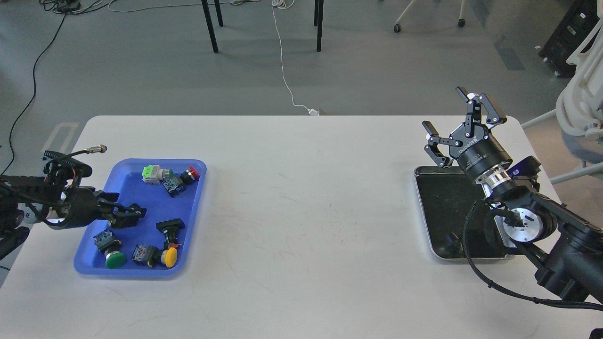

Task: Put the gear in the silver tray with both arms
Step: 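Close the left gripper on a small black gear in the blue tray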

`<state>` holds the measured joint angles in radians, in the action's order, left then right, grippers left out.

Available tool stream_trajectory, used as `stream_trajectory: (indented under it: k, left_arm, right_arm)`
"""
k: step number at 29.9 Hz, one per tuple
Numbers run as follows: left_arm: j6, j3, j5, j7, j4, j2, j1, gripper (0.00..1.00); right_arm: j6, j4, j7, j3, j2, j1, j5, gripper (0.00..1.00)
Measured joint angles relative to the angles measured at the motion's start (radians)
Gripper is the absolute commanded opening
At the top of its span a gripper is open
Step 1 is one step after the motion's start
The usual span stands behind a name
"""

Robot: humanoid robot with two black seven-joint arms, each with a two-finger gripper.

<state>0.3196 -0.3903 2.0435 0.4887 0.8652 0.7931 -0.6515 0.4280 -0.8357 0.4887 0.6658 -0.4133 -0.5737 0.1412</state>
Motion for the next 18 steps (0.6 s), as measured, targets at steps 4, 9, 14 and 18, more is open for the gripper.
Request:
stream_trajectory:
  k: [4,9,14,18]
  left_arm:
    - [-0.001,0.000,0.000,0.000,-0.006,-0.011,-0.008,0.73]
    - [-0.003,0.001,0.000,0.000,-0.024,-0.020,-0.008,0.64]
    - [-0.004,0.002,0.000,0.000,-0.032,-0.021,-0.004,0.55]
    - [-0.005,0.002,0.000,0.000,-0.035,-0.022,-0.001,0.47]
  right_arm:
    - [0.000,0.000,0.000,0.001,0.000,0.001,0.000,0.99]
    - [0.000,-0.004,0.000,0.001,-0.002,0.001,-0.001,0.99]
    - [0.000,-0.005,0.000,0.001,-0.002,0.001,-0.002,0.99]
    - [0.000,-0.005,0.000,0.000,-0.002,0.001,-0.002,0.99]
